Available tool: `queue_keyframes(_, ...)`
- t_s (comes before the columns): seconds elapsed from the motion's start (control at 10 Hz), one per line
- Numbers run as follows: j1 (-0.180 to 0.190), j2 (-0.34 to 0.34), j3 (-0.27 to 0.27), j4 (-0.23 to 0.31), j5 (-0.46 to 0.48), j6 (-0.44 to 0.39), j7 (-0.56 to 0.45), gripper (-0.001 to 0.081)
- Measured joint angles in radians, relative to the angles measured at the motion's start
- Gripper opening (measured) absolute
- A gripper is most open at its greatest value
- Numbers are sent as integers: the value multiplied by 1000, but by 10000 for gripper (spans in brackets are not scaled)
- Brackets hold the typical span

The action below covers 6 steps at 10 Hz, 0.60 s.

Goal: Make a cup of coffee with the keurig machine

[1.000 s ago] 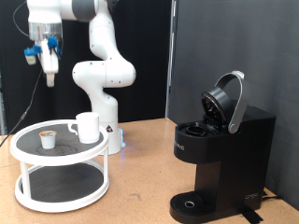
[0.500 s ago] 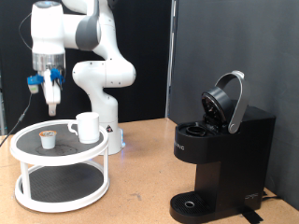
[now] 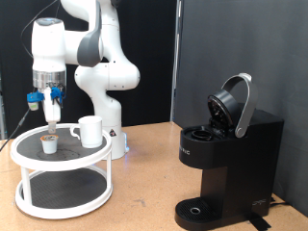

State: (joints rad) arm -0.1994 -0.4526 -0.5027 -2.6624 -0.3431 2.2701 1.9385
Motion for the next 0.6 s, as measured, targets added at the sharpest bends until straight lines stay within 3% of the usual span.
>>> queue_keyframes(0.6,-17,30,-11,-51,-42,93,0,734)
